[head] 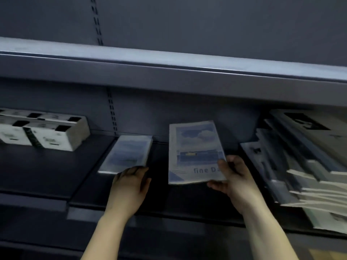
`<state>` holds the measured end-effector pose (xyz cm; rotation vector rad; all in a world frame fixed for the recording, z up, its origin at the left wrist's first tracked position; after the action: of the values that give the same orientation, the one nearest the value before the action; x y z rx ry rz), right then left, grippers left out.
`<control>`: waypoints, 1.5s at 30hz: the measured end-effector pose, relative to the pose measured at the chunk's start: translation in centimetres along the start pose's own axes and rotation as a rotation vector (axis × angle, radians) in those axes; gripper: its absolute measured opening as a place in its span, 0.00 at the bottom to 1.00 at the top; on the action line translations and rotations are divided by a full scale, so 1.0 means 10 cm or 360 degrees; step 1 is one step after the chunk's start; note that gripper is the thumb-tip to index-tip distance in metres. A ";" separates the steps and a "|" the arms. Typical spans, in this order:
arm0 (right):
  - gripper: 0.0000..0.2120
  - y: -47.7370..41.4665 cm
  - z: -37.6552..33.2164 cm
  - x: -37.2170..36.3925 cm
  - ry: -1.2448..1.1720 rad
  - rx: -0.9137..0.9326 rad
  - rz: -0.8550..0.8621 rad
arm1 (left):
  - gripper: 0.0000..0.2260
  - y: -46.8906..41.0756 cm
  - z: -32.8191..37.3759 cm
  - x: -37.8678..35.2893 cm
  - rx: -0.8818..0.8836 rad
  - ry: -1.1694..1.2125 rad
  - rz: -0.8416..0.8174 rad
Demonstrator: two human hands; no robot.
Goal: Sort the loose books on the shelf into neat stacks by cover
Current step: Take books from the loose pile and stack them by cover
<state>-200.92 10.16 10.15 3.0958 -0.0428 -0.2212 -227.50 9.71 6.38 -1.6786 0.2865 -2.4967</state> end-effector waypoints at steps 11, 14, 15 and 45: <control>0.05 -0.11 0.94 -1.11 -0.0139 -0.0330 0.0085 | 0.16 0.05 -1.32 0.34 0.0046 -0.0061 -0.0013; 0.07 -0.20 1.02 -1.38 -0.0095 -0.0363 0.0020 | 0.17 0.05 -1.46 0.32 0.0063 -0.0032 -0.0051; 0.08 -0.24 1.04 -1.46 -0.0088 -0.0373 -0.0013 | 0.16 0.04 -1.49 0.32 0.0064 -0.0023 -0.0052; 0.21 -0.54 0.92 -2.08 0.1861 0.0427 -0.0071 | 0.16 -0.18 -1.90 0.37 0.0019 0.0008 -0.0008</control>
<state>-222.67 15.81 3.74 2.9136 0.0369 1.6545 -246.48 12.37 3.15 -1.6707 0.2678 -2.5015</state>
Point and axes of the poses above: each hand's wrist, its own y-axis away from the middle knuckle, its own x-axis out of the back of the hand, z = x × y, the point moved 7 cm from there along -y, towards the middle knuckle, and after that the axes turned 6 degrees about -z, right-handed, at the moved point
